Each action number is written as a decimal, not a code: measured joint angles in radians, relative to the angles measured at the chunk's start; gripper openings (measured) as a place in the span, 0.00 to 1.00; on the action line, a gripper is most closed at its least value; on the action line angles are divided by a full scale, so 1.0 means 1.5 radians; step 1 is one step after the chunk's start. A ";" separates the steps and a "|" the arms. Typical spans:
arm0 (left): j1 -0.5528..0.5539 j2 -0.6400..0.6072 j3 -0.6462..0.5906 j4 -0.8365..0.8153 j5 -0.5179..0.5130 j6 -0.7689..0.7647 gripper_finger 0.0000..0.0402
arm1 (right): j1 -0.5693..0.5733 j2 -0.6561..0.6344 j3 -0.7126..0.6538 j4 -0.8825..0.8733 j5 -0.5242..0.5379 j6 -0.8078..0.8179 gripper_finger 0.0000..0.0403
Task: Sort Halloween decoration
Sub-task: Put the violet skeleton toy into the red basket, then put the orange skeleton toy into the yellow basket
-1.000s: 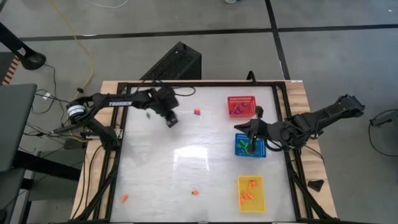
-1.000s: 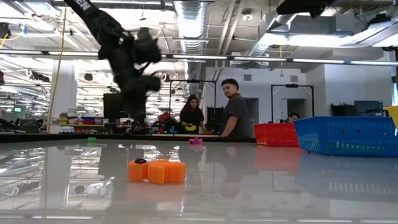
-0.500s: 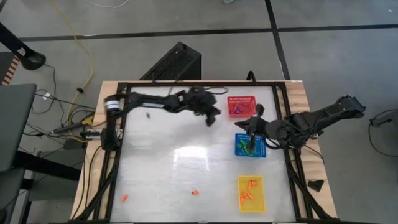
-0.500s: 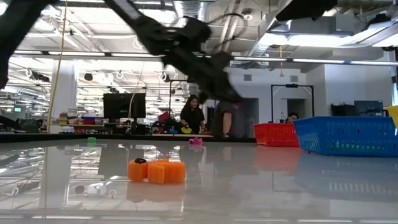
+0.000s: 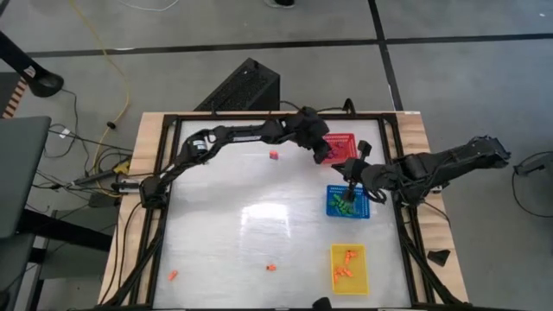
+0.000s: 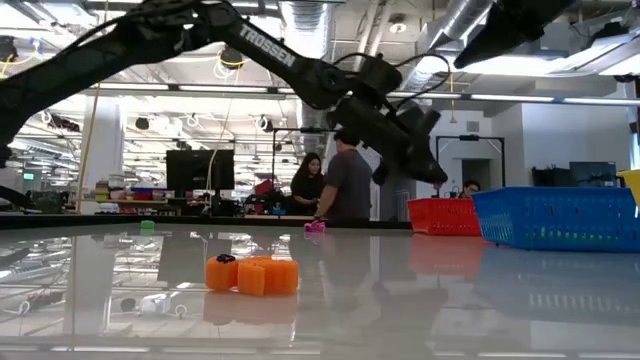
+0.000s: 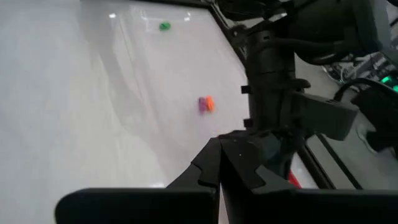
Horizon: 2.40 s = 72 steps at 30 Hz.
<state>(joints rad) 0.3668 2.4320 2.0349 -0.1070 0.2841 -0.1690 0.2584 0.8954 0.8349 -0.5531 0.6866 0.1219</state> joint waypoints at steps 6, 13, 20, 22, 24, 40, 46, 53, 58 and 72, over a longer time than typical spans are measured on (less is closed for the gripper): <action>0.000 0.013 0.010 -0.012 -0.012 0.038 0.28 | 0.000 0.000 0.000 -0.012 0.007 0.013 0.08; 0.018 -0.022 0.028 -0.161 -0.002 0.013 0.44 | 0.000 0.000 0.000 0.004 0.013 0.013 0.08; 0.046 -0.133 0.079 -0.508 -0.102 0.079 0.46 | 0.000 0.008 0.000 0.018 0.011 0.026 0.08; 0.037 -0.171 0.079 -0.616 -0.175 0.109 0.45 | -0.002 0.015 0.000 0.021 0.005 0.041 0.08; 0.024 -0.207 0.078 -0.723 -0.255 0.127 0.44 | -0.004 0.023 0.000 0.021 -0.012 0.055 0.08; -0.237 -0.841 -0.734 -0.233 -0.407 -0.015 0.43 | -0.087 0.204 0.000 0.153 -0.140 0.101 0.08; -0.332 -0.995 -1.074 0.285 -0.399 0.044 0.43 | -0.156 0.302 0.000 0.367 -0.217 0.018 0.08; -0.307 -1.028 -1.172 0.363 -0.391 0.103 0.43 | -0.261 0.425 0.003 0.590 -0.363 0.023 0.08; -0.277 -1.032 -1.171 0.351 -0.327 0.127 0.43 | -0.328 0.515 0.067 0.582 -0.403 0.026 0.15; -0.252 -1.033 -1.171 0.299 -0.280 0.113 0.43 | -0.402 0.777 0.388 0.240 -0.425 -0.012 0.48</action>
<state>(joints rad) -0.0113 0.8829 0.2779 0.3420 -0.1355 0.0010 -0.3438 2.0615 1.4174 -0.1926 0.0490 0.1044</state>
